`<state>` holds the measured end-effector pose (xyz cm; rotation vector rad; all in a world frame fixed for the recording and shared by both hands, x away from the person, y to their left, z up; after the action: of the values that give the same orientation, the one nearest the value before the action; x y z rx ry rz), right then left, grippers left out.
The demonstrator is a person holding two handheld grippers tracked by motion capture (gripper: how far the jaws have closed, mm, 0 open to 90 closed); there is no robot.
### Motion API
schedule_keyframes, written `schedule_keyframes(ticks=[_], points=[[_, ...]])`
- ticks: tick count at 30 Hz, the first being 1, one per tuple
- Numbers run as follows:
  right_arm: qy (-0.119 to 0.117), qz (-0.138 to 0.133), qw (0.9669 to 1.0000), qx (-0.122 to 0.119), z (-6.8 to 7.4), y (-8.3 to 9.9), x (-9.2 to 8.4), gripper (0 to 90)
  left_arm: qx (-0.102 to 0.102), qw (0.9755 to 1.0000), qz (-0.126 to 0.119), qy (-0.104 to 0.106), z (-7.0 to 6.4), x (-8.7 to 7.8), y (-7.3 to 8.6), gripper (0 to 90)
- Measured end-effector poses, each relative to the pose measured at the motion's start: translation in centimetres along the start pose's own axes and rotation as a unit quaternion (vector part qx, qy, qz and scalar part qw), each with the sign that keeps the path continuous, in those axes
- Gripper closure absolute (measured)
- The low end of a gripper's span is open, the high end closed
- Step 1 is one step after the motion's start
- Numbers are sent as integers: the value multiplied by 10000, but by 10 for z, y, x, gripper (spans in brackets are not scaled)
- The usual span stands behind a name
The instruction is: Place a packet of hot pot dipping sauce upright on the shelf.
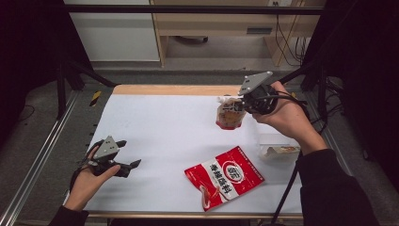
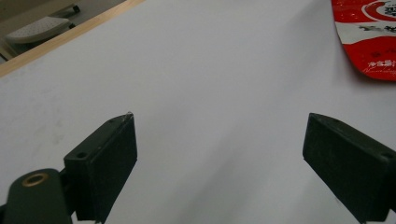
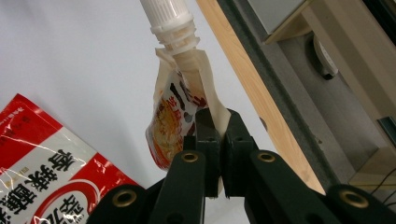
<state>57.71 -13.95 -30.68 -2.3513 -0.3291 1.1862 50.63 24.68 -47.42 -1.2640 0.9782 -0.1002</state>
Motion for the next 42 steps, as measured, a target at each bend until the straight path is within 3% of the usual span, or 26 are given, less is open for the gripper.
schedule_keyframes(ticks=[7,21,33,42], points=[[159,117,9998,82,-12,17,-12,876,-124,9999,37,-1,-1,1,11,94],[429,122,9986,298,-27,55,-45,874,-65,9998,108,-154,-1,1,21,90],[479,317,9974,427,-33,89,-52,874,-89,9997,80,-222,2,0,22,89],[361,373,9974,509,-24,109,-47,874,-89,9997,103,-206,2,1,23,89]])
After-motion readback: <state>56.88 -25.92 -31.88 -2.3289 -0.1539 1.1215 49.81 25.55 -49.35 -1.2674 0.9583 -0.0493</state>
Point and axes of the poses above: each handheld gripper's, and its own axes: x roughly forward along the jaws, y roughly out of its underside, z roughly to its left, the point moved 8 cm from there along x, roughly forward along the jaws, and after that the axes turned 11 degrees about -x, right-handed, at the moved point
